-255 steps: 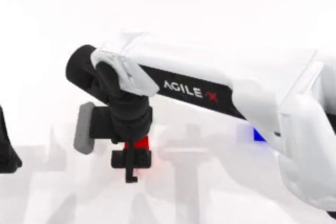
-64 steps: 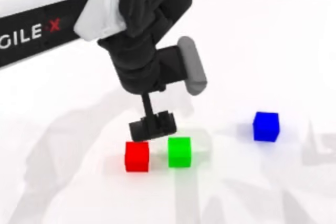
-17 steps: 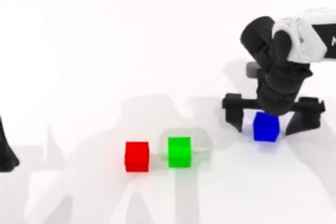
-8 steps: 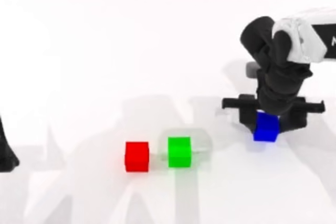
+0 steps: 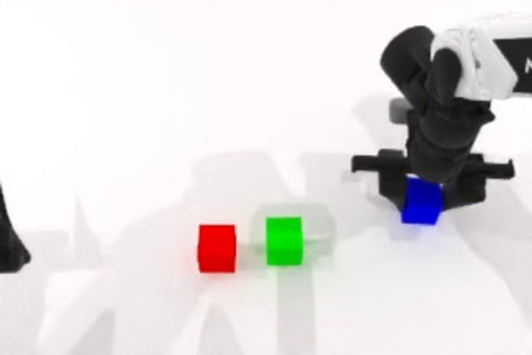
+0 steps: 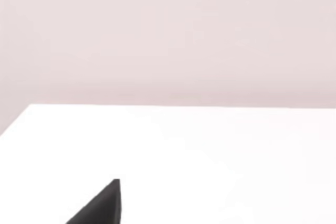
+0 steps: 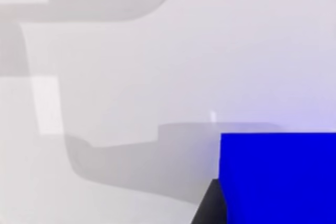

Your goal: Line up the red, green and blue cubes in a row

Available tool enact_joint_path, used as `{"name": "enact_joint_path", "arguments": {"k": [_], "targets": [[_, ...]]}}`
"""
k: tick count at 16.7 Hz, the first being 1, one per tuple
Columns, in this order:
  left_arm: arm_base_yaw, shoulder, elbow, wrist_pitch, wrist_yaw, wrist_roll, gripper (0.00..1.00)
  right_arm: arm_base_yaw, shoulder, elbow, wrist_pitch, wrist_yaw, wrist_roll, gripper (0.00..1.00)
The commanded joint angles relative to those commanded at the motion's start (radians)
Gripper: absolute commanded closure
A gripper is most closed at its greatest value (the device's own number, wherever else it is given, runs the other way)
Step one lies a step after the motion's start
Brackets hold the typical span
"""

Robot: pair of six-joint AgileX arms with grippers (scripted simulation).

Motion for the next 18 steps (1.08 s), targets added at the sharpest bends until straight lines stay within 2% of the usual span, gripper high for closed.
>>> {"name": "enact_joint_path", "arguments": {"k": [4, 10, 15, 18], "targets": [[0.000, 0.000, 0.000, 0.000, 0.000, 0.000, 0.00, 0.001, -0.028, 0.035, -0.048, 0.006, -0.004, 1.00], [0.000, 0.000, 0.000, 0.000, 0.000, 0.000, 0.00, 0.006, -0.104, 0.155, -0.251, 0.006, -0.005, 1.00], [0.000, 0.000, 0.000, 0.000, 0.000, 0.000, 0.00, 0.004, -0.105, 0.157, -0.255, 0.005, -0.003, 1.00], [0.000, 0.000, 0.000, 0.000, 0.000, 0.000, 0.00, 0.061, -0.123, 0.152, -0.268, 0.006, 0.035, 1.00]]}}
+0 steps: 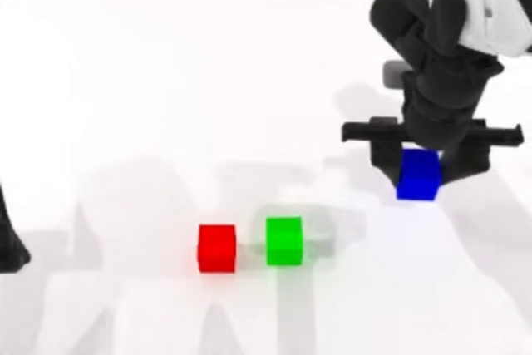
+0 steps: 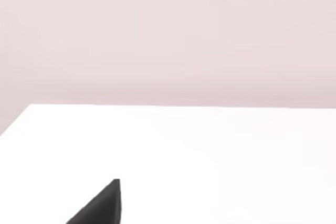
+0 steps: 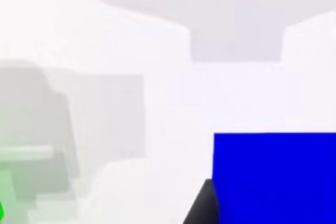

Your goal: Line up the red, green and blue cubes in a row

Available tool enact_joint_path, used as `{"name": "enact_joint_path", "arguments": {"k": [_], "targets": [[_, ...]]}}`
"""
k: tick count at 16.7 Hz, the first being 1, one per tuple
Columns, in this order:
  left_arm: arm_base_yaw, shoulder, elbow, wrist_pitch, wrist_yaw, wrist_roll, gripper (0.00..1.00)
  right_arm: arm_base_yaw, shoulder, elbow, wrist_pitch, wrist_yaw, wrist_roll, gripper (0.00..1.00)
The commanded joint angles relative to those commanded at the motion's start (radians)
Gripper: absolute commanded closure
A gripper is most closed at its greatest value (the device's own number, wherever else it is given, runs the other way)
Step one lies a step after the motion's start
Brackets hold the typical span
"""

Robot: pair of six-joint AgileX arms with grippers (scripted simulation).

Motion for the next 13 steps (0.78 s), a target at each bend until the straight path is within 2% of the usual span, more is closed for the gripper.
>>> {"name": "enact_joint_path", "arguments": {"k": [6, 13], "targets": [[0.000, 0.000, 0.000, 0.000, 0.000, 0.000, 0.00, 0.169, -0.059, -0.019, -0.037, 0.000, 0.116, 1.00], [0.000, 0.000, 0.000, 0.000, 0.000, 0.000, 0.00, 0.180, -0.055, -0.031, -0.020, -0.002, 0.125, 1.00]]}}
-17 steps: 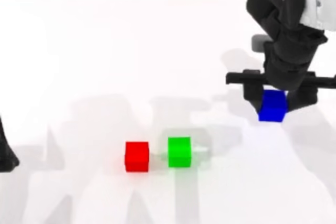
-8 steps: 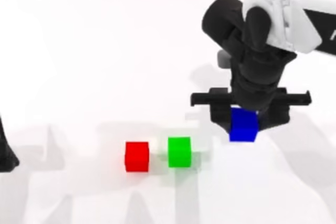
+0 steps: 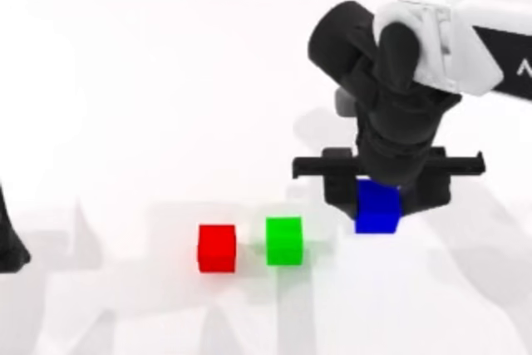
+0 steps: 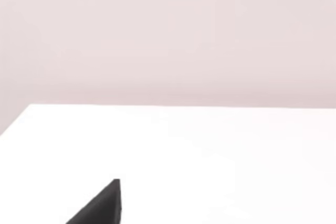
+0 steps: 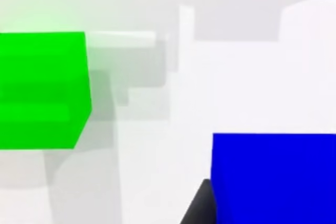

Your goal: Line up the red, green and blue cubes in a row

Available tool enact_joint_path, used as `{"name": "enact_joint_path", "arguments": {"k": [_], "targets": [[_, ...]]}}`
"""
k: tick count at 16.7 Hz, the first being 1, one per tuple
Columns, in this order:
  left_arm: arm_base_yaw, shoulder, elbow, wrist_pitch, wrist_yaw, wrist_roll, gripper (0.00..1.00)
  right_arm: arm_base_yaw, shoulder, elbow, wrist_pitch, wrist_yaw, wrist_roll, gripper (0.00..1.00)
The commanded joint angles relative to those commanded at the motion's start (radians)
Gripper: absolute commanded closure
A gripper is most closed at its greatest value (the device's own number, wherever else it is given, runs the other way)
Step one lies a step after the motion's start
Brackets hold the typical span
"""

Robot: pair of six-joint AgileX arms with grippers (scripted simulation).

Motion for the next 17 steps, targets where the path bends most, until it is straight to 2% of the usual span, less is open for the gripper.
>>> {"name": "enact_joint_path", "arguments": {"k": [7, 12, 17], "targets": [[0.000, 0.000, 0.000, 0.000, 0.000, 0.000, 0.00, 0.004, 0.070, -0.153, 0.226, 0.002, 0.003, 1.00], [0.000, 0.000, 0.000, 0.000, 0.000, 0.000, 0.00, 0.005, 0.075, -0.163, 0.238, 0.002, 0.004, 1.00], [0.000, 0.000, 0.000, 0.000, 0.000, 0.000, 0.00, 0.005, 0.075, -0.163, 0.238, 0.002, 0.004, 0.62]]}}
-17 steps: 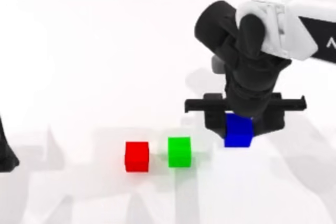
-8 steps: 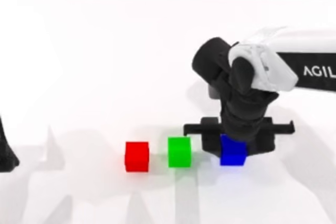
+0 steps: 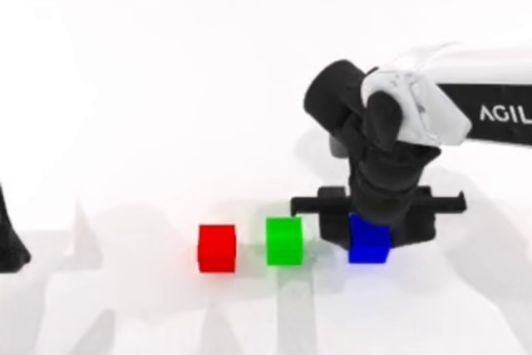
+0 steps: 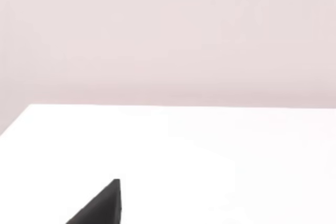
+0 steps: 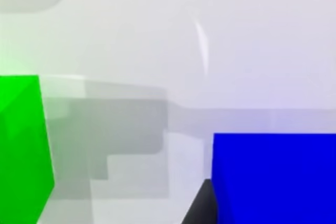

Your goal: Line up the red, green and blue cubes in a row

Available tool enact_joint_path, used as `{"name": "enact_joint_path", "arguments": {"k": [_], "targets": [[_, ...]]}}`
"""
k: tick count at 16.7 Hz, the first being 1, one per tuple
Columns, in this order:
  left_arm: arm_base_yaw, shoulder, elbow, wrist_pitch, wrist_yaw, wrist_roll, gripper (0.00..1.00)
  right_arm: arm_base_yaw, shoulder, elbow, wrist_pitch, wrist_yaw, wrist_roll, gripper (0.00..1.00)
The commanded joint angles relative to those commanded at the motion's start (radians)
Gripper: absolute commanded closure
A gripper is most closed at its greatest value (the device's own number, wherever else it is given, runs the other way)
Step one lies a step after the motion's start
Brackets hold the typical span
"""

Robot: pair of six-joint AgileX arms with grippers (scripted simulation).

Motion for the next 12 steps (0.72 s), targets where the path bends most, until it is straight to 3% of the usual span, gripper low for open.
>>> {"name": "enact_joint_path", "arguments": {"k": [8, 12], "targets": [[0.000, 0.000, 0.000, 0.000, 0.000, 0.000, 0.00, 0.000, 0.000, 0.000, 0.000, 0.000, 0.000, 0.02], [0.000, 0.000, 0.000, 0.000, 0.000, 0.000, 0.00, 0.000, 0.000, 0.000, 0.000, 0.000, 0.000, 0.00]]}}
